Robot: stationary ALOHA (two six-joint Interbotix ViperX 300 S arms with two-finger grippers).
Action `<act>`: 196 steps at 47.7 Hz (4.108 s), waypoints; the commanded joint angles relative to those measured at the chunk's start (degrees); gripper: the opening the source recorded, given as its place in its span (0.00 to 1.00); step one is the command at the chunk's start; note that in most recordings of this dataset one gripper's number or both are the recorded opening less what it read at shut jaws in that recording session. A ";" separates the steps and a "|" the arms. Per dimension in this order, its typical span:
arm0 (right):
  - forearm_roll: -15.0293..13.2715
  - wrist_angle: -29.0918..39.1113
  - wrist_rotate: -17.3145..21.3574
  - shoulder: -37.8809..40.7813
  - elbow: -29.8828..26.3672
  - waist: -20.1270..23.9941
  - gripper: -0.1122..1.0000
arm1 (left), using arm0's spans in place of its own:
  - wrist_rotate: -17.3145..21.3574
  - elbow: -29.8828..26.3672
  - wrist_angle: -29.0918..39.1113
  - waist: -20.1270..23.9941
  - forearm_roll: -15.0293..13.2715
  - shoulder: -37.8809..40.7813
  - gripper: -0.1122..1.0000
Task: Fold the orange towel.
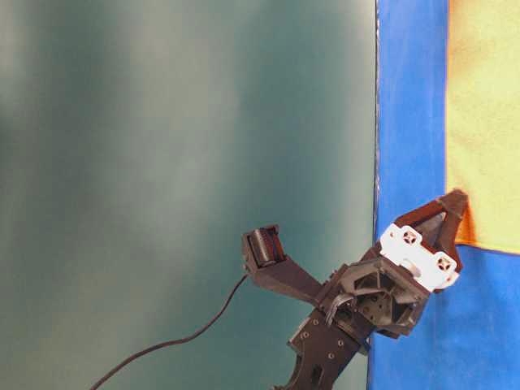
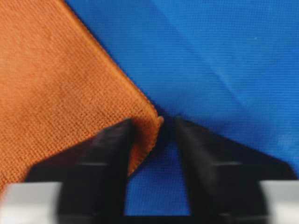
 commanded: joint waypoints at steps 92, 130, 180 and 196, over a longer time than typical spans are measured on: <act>4.39 35.51 20.83 -34.54 -1.85 38.76 0.11 | -2.37 -4.22 19.51 -26.28 0.18 -14.94 0.10; 4.39 26.72 27.86 -18.02 -3.25 53.17 0.11 | -3.60 -5.01 15.47 -30.76 0.18 -7.82 0.11; -10.55 40.34 27.95 -29.27 -5.98 42.54 0.66 | -2.37 -3.34 19.78 -22.41 0.35 -14.68 0.72; -11.60 36.39 27.95 -17.75 -4.75 39.02 0.66 | -2.46 -3.52 19.42 -21.53 0.35 -9.84 0.72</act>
